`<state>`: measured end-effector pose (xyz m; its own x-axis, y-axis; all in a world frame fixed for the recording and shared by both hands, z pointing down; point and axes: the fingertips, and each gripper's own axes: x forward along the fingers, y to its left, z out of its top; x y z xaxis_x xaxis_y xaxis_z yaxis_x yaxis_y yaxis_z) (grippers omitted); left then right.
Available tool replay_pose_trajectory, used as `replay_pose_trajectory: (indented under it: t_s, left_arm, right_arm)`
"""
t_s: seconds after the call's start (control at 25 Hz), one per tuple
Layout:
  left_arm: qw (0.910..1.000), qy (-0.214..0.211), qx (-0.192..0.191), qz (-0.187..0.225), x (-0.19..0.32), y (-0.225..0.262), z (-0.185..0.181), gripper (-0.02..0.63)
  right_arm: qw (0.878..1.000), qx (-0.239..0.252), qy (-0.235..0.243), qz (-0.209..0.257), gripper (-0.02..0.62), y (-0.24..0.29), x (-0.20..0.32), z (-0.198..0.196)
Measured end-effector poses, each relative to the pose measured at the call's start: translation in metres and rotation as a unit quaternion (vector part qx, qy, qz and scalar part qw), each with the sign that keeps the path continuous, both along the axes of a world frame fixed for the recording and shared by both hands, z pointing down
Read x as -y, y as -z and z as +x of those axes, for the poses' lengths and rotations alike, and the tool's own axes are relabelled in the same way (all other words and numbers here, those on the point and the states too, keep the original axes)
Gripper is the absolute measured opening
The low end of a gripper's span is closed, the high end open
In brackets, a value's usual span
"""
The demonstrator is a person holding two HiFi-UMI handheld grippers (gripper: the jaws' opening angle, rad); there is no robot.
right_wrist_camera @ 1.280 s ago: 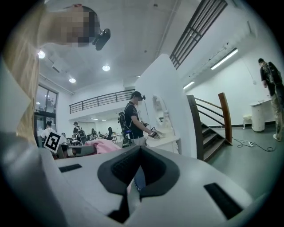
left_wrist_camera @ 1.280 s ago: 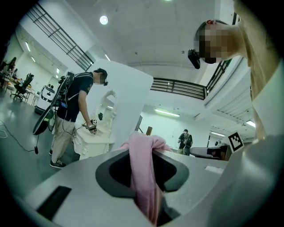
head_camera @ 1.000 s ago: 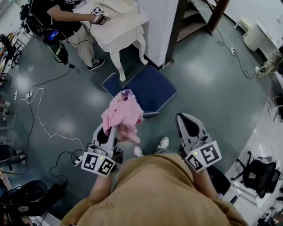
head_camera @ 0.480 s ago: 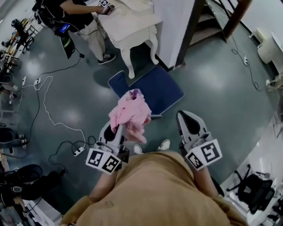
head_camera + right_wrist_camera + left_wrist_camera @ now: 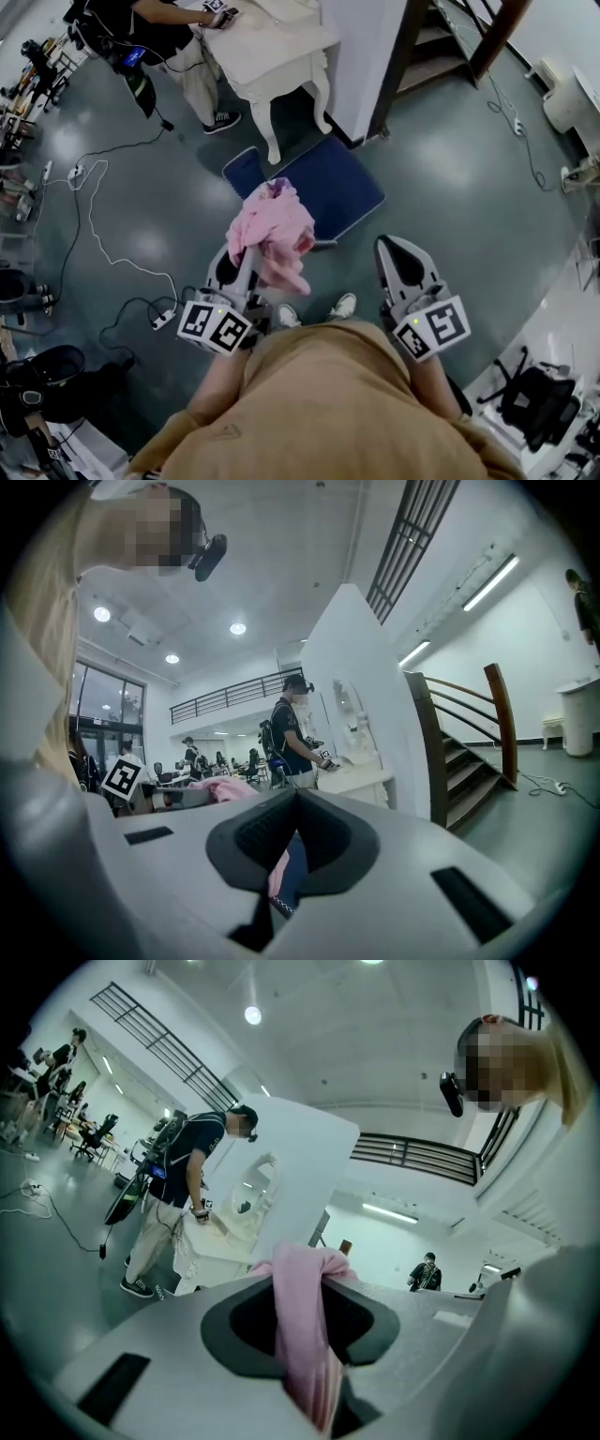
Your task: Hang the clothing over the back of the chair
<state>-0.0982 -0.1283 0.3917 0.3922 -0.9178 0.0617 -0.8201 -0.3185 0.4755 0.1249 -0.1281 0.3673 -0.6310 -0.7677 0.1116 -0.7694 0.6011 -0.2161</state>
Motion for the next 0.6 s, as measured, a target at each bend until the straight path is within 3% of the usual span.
replay_pose_trajectory:
  t_s: [0.4,0.6]
  left_arm:
    - [0.9993,0.032,0.003,-0.019,0.032,-0.027,-0.025,0.084]
    - [0.9995,0.025,0.017,-0.009,0.052,-0.019,-0.036,0.086]
  right_arm:
    - [1.000,-0.006,0.019,0.003,0.000,-0.002,-0.015,-0.005]
    - [1.000,-0.009,0.027,0.004,0.000,0.000,-0.014,-0.010]
